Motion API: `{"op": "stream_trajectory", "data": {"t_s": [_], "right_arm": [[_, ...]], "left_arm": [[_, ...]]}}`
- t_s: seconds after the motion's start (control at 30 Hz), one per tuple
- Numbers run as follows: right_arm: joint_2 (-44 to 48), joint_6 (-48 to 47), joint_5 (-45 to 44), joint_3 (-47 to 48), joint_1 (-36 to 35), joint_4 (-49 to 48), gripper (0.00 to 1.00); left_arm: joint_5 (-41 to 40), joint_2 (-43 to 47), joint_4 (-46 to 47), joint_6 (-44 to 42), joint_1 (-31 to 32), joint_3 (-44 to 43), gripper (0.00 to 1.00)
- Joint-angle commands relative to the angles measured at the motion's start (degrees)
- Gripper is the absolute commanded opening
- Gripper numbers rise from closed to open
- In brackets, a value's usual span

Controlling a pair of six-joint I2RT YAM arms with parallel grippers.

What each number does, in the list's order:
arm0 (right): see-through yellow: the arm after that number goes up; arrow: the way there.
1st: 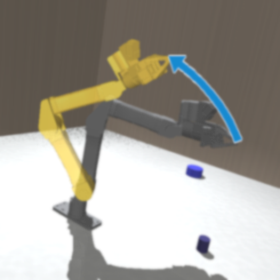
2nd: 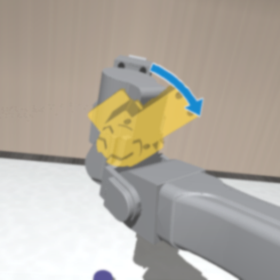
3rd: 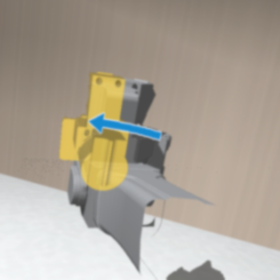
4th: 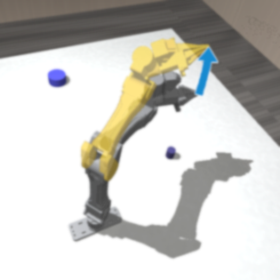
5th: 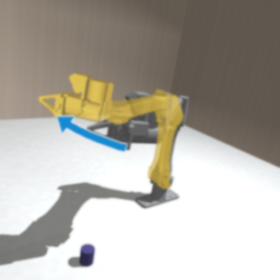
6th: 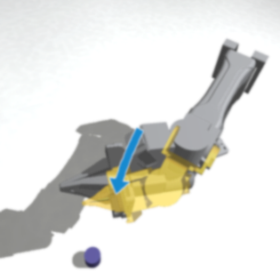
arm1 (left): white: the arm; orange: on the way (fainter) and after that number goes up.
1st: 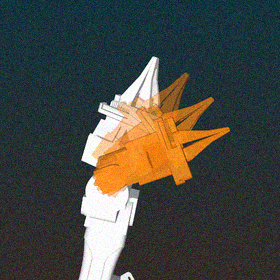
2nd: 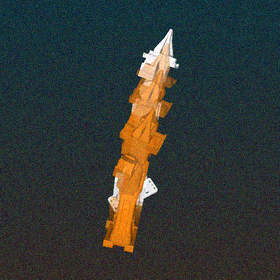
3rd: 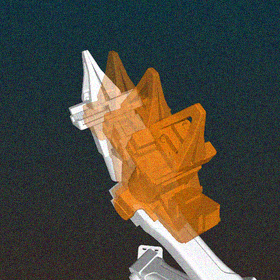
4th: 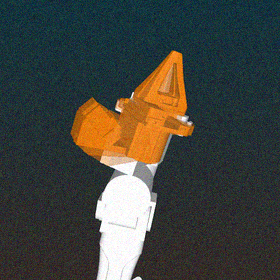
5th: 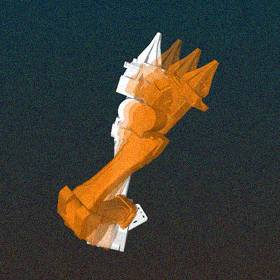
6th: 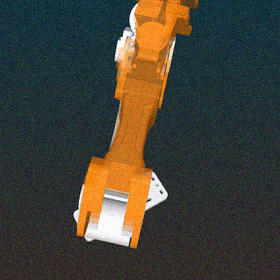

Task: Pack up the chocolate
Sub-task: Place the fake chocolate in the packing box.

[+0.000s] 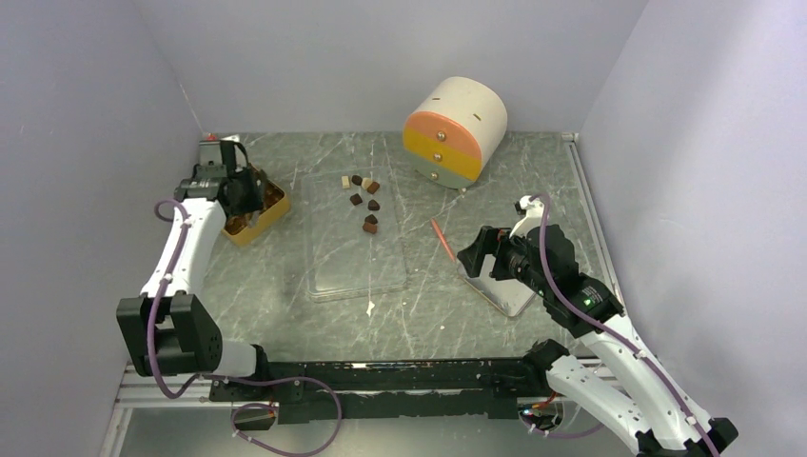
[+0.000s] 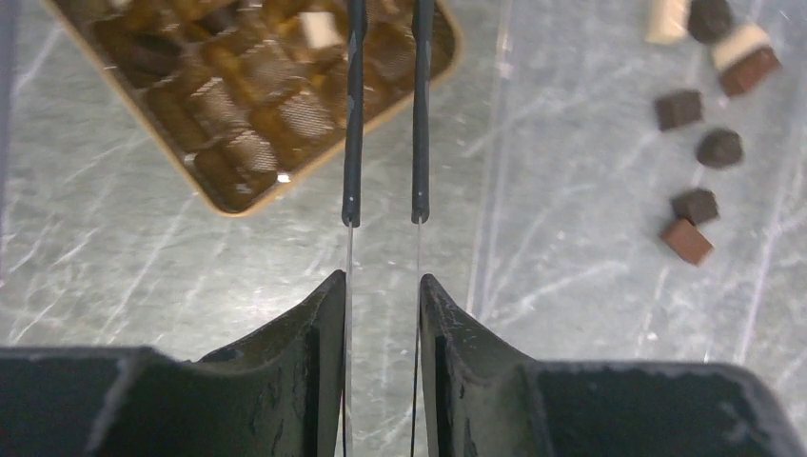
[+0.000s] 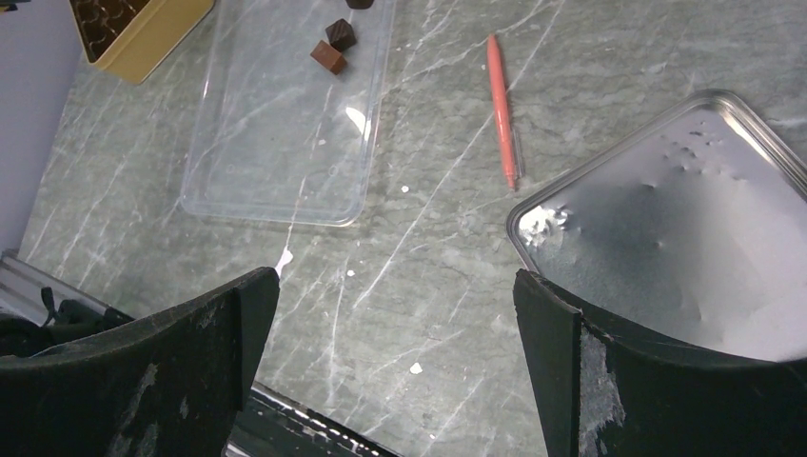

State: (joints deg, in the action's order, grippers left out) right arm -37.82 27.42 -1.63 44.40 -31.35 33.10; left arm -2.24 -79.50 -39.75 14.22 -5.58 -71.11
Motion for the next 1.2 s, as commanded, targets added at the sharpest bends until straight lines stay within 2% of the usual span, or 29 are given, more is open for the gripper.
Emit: {"op": "stream_trajectory", "data": {"t_s": [0.0,0.33,0.73,1.17], "right_arm": [[-0.1,0.83,-1.45,2.3,-0.34,-0.62,1.0],[0.04,1.63,-3.31,3.35,-0.29,0.4,0.99],[-0.38,3.13,-2.91,3.89,-0.29,0.13,0.99],[0.45,4.41,-2.89,3.85,-0.36,0.11,0.99]], "left_arm": [[2.33,1.93,0.53,-1.16,6.02,-2.13,0.34],[1.08,1.67,-2.48,-1.28,19.06,-2.24,0.35],[1.6,-1.08,-1.09,-4.13,31.21,3.46,0.38],[-0.42,-4.38,2.11,-3.83,36.55,4.28,0.42]]}}
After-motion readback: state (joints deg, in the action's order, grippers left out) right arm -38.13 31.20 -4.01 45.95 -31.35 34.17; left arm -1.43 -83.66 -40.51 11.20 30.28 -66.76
